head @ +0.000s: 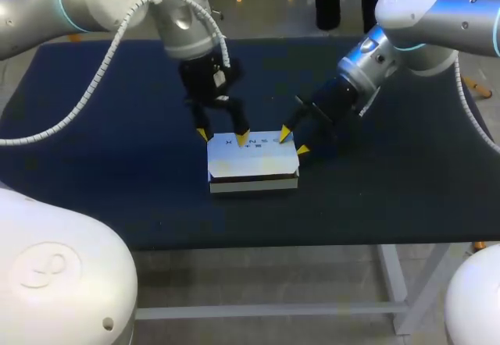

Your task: Assemble the packaging by folding the flat box into shape, placing the metal phone stand inside, and closing the box properly

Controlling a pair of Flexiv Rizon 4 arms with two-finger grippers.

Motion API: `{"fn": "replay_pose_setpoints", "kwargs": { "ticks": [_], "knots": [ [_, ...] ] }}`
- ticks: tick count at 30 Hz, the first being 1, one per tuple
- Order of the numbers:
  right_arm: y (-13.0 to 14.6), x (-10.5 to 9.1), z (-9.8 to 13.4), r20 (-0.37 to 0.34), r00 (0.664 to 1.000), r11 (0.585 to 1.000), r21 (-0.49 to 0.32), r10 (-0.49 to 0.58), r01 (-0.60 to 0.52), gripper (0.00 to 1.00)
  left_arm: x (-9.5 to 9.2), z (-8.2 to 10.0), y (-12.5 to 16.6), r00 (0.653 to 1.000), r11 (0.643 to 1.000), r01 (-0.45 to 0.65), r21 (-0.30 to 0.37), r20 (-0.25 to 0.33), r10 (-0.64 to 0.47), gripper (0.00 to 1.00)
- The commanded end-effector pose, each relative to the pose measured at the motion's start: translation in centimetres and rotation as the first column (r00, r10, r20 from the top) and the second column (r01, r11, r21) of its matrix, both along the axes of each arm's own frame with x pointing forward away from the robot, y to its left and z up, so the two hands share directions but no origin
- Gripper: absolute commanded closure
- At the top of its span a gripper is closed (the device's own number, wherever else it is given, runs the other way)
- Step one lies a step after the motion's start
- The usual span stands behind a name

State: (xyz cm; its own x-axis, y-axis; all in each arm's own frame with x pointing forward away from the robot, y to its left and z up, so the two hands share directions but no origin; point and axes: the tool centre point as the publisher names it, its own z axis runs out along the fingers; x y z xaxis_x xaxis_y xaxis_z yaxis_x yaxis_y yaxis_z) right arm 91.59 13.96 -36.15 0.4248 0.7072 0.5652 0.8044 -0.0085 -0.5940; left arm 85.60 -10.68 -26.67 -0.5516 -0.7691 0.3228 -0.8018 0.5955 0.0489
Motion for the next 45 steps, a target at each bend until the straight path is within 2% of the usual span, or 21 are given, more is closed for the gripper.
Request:
{"fn": "replay_pose_setpoints", "kwargs": {
  "ticks": [1,12,13,15,18,21,23,24,27,29,30,31,34,35,45],
  "knots": [
    [0.0,0.0,-0.1,0.000,1.000,1.000,0.000,0.000,0.000,0.52,-0.6,0.3,-0.4,0.991,0.990,0.129,0.057,0.012,-0.130,0.00],
    [0.0,0.0,-0.1,0.000,1.000,1.000,0.000,0.000,0.000,0.52,-0.6,0.3,-0.4,0.991,0.990,0.129,0.057,0.012,-0.130,0.00],
    [0.0,0.0,-0.1,0.000,1.000,1.000,0.000,0.000,0.000,0.52,-0.7,0.0,-0.4,0.987,0.984,0.155,0.083,0.026,-0.157,0.00],
    [0.0,0.0,-0.1,0.000,1.000,1.000,0.000,0.000,0.000,0.52,-0.8,-0.3,-0.1,0.977,0.977,0.208,0.056,0.036,-0.210,0.00],
    [0.0,0.0,-0.1,0.000,1.000,1.000,0.000,0.000,0.000,0.52,-1.5,-0.7,0.2,0.935,0.945,0.323,0.045,0.142,-0.326,0.00],
    [0.0,0.0,-0.1,0.000,1.000,1.000,0.000,0.000,0.000,0.53,-1.6,-1.5,0.3,0.904,0.931,0.359,0.063,0.226,-0.364,0.00],
    [0.0,0.0,-0.1,0.000,1.000,1.000,0.000,0.000,0.000,0.53,-1.6,-1.9,0.2,0.873,0.915,0.397,0.069,0.279,-0.399,0.00],
    [0.0,0.0,-0.1,0.000,1.000,1.000,0.000,0.000,0.000,0.53,-1.8,-2.2,0.3,0.841,0.899,0.430,0.083,0.327,-0.432,0.00],
    [0.0,0.0,-0.1,0.000,1.000,1.000,0.000,0.000,0.000,0.53,-1.9,-2.6,0.7,0.788,0.867,0.488,0.105,0.374,-0.489,0.00],
    [0.0,0.0,-0.1,0.000,1.000,1.000,0.000,0.000,0.000,0.53,-1.7,-2.8,1.0,0.768,0.856,0.507,0.099,0.399,-0.501,0.00],
    [0.0,0.0,-0.1,0.000,1.000,1.000,0.000,0.000,0.000,0.53,-1.7,-3.0,1.2,0.743,0.841,0.530,0.106,0.419,-0.522,0.00],
    [0.0,0.0,-0.1,0.000,1.000,1.000,0.000,0.000,0.000,0.53,-1.7,-3.1,1.3,0.745,0.846,0.521,0.115,0.422,-0.517,0.00],
    [0.0,0.0,-0.1,0.000,1.000,1.000,0.000,0.000,0.000,0.53,-1.7,-3.5,1.2,0.715,0.827,0.544,0.142,0.436,-0.546,0.00],
    [0.0,0.0,-0.1,0.000,1.000,1.000,0.000,0.000,0.000,0.53,-1.6,-3.5,1.2,0.718,0.822,0.550,0.148,0.420,-0.555,0.00],
    [0.0,0.0,-0.1,0.000,1.000,1.000,0.000,0.000,0.000,0.53,-1.6,-3.5,1.2,0.718,0.822,0.550,0.148,0.420,-0.555,0.00]
  ]
}}
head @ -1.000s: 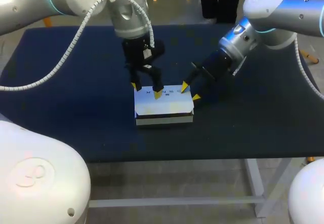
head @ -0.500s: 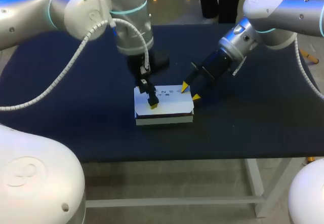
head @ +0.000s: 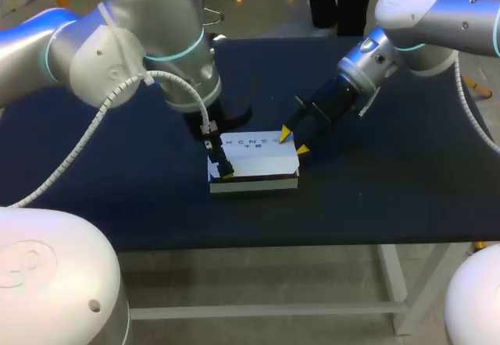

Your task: Assemble the packaging by folding the flat box into shape, placing the metal phone stand inside, and closing the box properly

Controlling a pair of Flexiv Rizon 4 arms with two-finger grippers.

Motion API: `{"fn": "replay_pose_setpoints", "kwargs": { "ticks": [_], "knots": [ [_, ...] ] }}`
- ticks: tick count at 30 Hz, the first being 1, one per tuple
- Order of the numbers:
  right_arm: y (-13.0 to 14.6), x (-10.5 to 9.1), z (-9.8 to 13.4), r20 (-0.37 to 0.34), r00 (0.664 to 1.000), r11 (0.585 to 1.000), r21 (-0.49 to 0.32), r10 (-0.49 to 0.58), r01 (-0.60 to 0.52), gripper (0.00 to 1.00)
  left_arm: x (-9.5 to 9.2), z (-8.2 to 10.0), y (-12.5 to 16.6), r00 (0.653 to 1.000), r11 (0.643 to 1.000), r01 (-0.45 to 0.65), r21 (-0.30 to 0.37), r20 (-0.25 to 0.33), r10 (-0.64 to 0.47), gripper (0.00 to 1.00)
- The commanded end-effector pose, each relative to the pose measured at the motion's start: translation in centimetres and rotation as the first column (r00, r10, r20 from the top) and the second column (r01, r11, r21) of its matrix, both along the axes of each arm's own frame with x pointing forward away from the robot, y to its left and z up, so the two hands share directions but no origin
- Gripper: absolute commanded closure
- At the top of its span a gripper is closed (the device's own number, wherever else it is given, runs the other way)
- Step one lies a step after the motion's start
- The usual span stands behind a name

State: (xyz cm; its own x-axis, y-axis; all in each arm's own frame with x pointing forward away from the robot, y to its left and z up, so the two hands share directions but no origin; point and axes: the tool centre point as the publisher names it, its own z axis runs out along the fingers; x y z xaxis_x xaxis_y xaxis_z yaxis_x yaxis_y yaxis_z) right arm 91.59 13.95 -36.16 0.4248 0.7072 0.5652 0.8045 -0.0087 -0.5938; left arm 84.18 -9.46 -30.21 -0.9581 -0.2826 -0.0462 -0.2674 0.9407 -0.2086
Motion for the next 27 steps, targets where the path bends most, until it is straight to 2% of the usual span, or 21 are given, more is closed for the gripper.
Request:
{"fn": "replay_pose_setpoints", "kwargs": {
  "ticks": [1,7,19,27],
  "knots": [
    [0.0,0.0,-0.1,0.000,1.000,1.000,0.000,0.001,-0.001,0.53,-0.2,-0.1,-0.1,1.000,1.000,0.004,0.027,0.027,-0.004,0.00],
    [0.0,0.0,-0.1,0.000,1.000,1.000,0.000,0.001,-0.001,0.53,0.4,-0.6,-0.9,0.998,0.997,0.024,0.067,0.055,-0.027,0.00],
    [0.0,0.0,-0.1,0.000,1.000,1.000,0.000,0.001,-0.001,0.54,1.7,-1.9,-1.6,0.999,0.995,0.039,0.091,0.033,-0.042,0.02],
    [0.0,0.0,-0.1,0.000,1.000,1.000,0.000,0.001,-0.001,0.56,2.3,-2.6,-1.6,0.998,0.993,0.022,0.113,0.057,-0.029,0.02]
  ]
}}
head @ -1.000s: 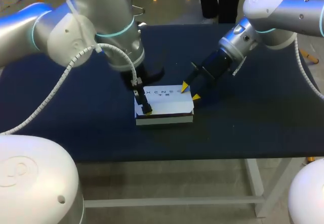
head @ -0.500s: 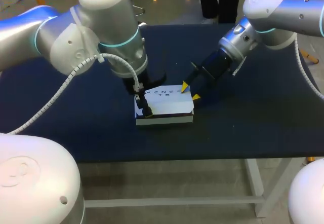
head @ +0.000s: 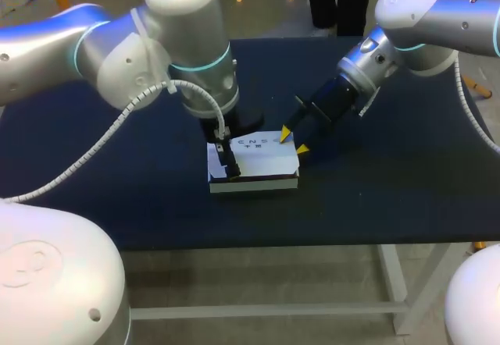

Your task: Assemble the packaging by folding the flat box into shape, placing the metal phone stand inside, and closing the box properly

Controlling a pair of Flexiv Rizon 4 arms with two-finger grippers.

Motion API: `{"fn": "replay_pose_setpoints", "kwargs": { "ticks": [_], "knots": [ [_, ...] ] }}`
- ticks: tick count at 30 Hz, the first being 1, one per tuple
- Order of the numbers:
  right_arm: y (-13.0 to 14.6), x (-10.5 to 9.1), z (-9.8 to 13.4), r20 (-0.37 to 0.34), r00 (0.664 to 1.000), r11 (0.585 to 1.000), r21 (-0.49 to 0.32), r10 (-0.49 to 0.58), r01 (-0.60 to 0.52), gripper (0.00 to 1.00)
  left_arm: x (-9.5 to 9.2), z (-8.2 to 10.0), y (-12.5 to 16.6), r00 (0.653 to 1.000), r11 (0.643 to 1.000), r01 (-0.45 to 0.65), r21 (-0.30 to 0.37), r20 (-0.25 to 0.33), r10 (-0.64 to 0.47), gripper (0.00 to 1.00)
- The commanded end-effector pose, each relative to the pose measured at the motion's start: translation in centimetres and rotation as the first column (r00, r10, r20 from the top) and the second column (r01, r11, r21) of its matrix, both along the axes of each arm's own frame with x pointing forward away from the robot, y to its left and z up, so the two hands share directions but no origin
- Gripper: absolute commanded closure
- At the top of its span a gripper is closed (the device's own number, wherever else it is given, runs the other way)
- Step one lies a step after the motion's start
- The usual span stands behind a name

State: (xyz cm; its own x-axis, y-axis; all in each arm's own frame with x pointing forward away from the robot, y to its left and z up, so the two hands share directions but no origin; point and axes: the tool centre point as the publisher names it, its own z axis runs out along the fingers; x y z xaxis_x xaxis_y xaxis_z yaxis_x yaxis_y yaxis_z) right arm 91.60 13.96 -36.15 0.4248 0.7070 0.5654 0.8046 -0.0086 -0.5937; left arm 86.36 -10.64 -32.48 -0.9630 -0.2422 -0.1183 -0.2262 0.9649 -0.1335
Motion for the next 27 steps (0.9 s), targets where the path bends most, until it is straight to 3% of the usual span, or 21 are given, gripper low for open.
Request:
{"fn": "replay_pose_setpoints", "kwargs": {
  "ticks": [1,4,9,12,23,27],
  "knots": [
    [0.03,-0.04,-0.09,0.000,1.000,1.000,-0.001,0.001,-0.001,0.55,0.19,-0.38,-0.48,1.000,1.000,-0.008,0.019,0.008,0.008,0.01],
    [0.03,-0.04,-0.09,0.000,1.000,1.000,-0.001,0.001,-0.001,0.56,0.32,-0.43,-0.49,1.000,1.000,-0.012,0.021,0.011,0.012,0.06],
    [0.03,-0.04,-0.09,0.000,1.000,1.000,-0.001,0.001,-0.001,0.56,0.40,-0.48,-0.65,0.999,0.999,-0.016,0.036,0.036,0.014,0.05],
    [0.03,-0.04,-0.09,0.000,1.000,1.000,-0.001,0.001,-0.001,0.56,0.56,-0.45,-0.64,0.999,0.999,-0.016,0.035,0.031,0.015,0.11],
    [0.03,-0.04,-0.09,0.000,1.000,1.000,-0.001,0.001,-0.001,0.56,0.74,-0.82,-1.00,0.998,0.998,-0.022,0.061,0.064,0.018,0.15],
    [0.03,-0.04,-0.09,0.000,1.000,1.000,-0.001,0.001,-0.001,0.57,0.94,-0.93,-1.15,0.996,0.997,-0.022,0.069,0.087,0.016,0.24]
  ]
}}
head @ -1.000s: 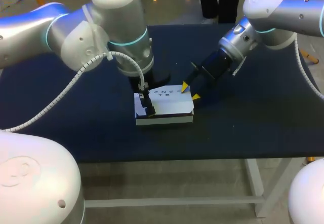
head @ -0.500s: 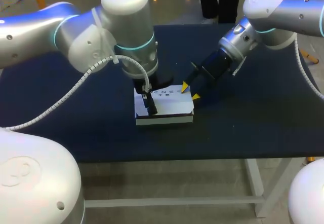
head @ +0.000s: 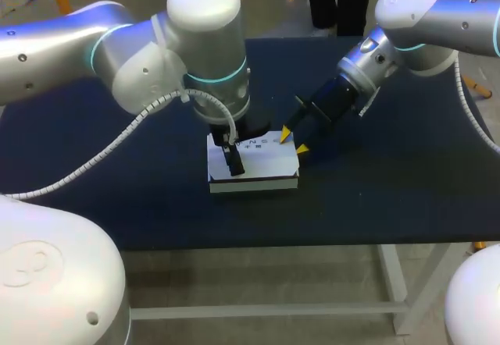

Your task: Assemble the packaging by folding the flat box into shape, placing the metal phone stand inside, and closing the box properly

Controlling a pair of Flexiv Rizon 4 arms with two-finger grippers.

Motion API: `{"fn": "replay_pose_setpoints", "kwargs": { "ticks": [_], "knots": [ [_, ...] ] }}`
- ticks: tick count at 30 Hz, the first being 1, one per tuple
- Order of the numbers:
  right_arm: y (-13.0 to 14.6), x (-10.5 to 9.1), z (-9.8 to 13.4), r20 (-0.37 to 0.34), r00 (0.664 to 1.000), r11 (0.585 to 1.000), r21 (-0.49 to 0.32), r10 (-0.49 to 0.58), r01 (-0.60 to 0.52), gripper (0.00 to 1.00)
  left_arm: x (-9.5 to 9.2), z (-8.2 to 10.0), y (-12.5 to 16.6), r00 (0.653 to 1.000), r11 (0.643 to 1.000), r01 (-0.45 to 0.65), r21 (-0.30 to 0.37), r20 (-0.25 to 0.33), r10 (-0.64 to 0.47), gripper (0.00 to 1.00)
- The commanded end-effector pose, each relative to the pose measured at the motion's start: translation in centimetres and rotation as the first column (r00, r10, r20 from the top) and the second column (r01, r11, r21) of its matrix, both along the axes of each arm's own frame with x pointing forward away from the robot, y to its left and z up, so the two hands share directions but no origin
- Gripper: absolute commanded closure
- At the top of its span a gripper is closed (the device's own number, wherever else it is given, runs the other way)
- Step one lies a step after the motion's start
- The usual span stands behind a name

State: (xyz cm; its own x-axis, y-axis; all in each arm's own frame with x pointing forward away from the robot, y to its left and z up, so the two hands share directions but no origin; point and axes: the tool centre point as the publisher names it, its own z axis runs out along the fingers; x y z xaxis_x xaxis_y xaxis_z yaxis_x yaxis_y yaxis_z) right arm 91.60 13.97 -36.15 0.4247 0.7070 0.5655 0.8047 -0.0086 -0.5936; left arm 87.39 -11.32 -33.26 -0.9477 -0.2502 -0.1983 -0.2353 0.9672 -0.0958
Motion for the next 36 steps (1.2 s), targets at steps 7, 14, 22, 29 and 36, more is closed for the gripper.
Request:
{"fn": "replay_pose_setpoints", "kwargs": {
  "ticks": [7,14,22,29,36],
  "knots": [
    [0.0,0.0,-0.1,0.000,1.000,1.000,-0.001,0.001,-0.001,0.57,0.1,-0.4,-0.7,0.999,1.000,0.002,0.018,0.051,-0.003,0.24],
    [0.0,0.0,-0.1,0.000,1.000,1.000,-0.001,0.001,-0.001,0.58,0.1,-0.6,-0.9,0.995,1.000,0.002,0.027,0.097,-0.005,0.25],
    [0.0,0.0,-0.1,0.000,1.000,1.000,-0.001,0.001,-0.001,0.58,0.3,-0.7,-1.1,0.988,0.999,0.013,0.034,0.152,-0.018,0.25],
    [0.0,0.0,-0.1,0.000,1.000,1.000,-0.001,0.001,-0.001,0.58,0.6,-1.0,-1.4,0.984,0.998,0.026,0.056,0.176,-0.036,0.23],
    [0.0,0.0,-0.1,0.000,1.000,1.000,-0.001,0.001,-0.001,0.58,0.7,-1.4,-1.8,0.975,0.995,0.053,0.079,0.211,-0.069,0.34]
  ]
}}
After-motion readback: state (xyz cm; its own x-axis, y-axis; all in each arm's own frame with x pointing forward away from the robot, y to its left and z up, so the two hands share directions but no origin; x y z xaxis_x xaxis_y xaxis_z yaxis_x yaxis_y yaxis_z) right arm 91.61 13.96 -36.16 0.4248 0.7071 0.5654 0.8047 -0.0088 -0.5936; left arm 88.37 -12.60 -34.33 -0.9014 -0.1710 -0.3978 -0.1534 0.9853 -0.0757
